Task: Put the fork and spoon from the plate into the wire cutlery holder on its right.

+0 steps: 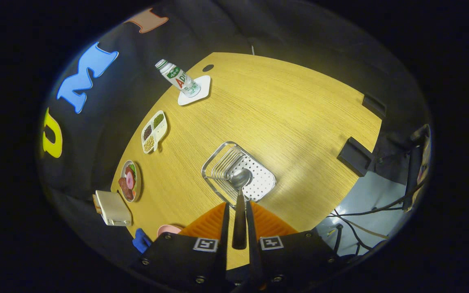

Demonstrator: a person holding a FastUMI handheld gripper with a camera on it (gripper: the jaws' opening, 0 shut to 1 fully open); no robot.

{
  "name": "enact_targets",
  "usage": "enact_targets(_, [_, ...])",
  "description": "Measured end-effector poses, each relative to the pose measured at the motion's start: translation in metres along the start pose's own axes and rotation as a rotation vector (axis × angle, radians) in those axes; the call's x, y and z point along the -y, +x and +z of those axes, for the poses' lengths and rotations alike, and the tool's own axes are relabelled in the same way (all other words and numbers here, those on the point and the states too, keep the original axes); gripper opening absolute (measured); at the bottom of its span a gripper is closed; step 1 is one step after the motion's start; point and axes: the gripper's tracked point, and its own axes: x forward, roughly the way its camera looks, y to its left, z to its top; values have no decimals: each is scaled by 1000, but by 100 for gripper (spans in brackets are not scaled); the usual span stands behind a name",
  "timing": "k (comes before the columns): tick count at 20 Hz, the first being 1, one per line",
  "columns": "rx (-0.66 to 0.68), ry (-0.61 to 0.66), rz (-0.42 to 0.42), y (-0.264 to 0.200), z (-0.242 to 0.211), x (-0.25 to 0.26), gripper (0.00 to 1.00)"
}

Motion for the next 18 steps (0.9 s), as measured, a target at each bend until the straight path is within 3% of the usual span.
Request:
enact_targets(2, [15,1,0,-1,3,1,37])
enact_targets(3, [27,-6,-1,-3,6,1,39])
enact_targets(12, [144,-132,-3,-25,25,-20,39])
enact_targets(18, [308,-344,3,-44,30,-64,39])
